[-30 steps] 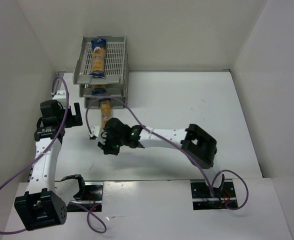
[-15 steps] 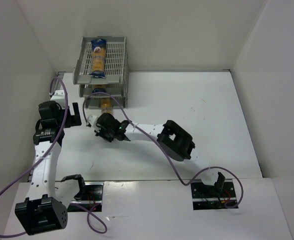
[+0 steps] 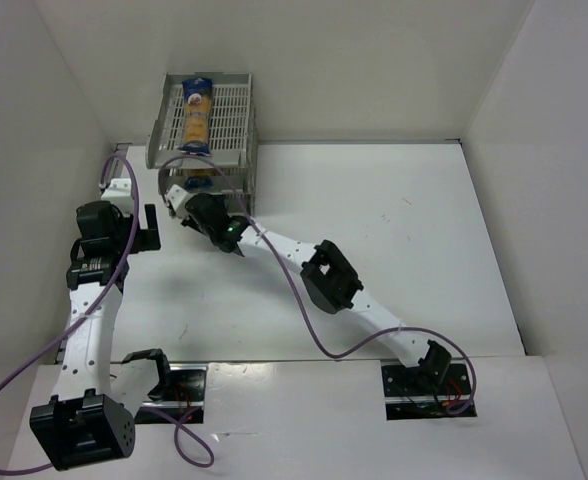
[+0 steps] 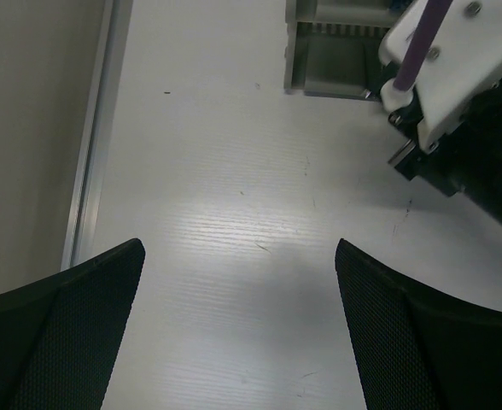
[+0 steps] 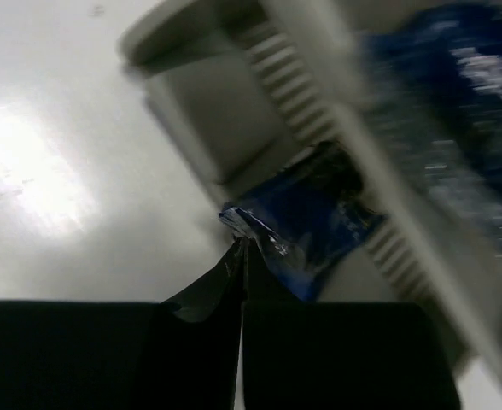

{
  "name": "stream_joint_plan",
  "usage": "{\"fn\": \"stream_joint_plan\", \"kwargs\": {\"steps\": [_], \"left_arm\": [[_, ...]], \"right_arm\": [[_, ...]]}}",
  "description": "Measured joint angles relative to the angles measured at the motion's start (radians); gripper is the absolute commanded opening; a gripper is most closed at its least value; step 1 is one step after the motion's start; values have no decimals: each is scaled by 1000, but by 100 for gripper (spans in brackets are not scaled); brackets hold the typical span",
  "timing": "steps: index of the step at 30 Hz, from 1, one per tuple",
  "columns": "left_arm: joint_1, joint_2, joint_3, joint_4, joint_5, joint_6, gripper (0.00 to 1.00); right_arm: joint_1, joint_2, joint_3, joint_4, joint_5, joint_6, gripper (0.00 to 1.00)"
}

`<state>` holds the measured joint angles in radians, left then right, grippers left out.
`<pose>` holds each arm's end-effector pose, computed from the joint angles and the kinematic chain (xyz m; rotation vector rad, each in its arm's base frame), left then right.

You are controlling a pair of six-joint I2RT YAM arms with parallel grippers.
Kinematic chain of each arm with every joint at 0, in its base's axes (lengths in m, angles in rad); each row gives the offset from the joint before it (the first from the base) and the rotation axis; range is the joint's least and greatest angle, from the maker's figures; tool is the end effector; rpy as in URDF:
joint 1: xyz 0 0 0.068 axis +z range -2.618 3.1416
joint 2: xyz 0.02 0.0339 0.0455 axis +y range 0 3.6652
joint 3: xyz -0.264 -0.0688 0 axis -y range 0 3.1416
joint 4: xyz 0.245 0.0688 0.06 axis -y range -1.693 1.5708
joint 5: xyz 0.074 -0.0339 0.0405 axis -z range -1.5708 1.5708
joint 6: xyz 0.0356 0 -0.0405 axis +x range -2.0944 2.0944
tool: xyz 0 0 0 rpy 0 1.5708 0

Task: Place and organize the pasta boxes and bags onto the shelf

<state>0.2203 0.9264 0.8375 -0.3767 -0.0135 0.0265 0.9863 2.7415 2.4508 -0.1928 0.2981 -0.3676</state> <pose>0.2036 0.0461 0.3134 -0.2059 2.0301 0.1686 0.3457 0.5036 0.1534 -1.1247 1.6927 0.0829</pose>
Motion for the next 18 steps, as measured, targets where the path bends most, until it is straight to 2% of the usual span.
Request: {"fn": "stream_joint_plan", "kwargs": {"steps": [6,8,13,15,18], "left_arm": [[0,0,0,10,-7,1,99],[0,0,0,16,-8,0,99],[0,0,0,24,-8,-1,99],[0,0,0,29,-11,-7,99],[0,-3,0,45,-35,-30,99]], "right_arm": [[-34,1,50,10,46,-106,0],[-39,21,128,-27,29,-124,0],[-24,106,467,-261,-114,-121,0],[-12,108,546,-331,-187,-120,0],[11,87,621,-478,-328,-124,7]]}}
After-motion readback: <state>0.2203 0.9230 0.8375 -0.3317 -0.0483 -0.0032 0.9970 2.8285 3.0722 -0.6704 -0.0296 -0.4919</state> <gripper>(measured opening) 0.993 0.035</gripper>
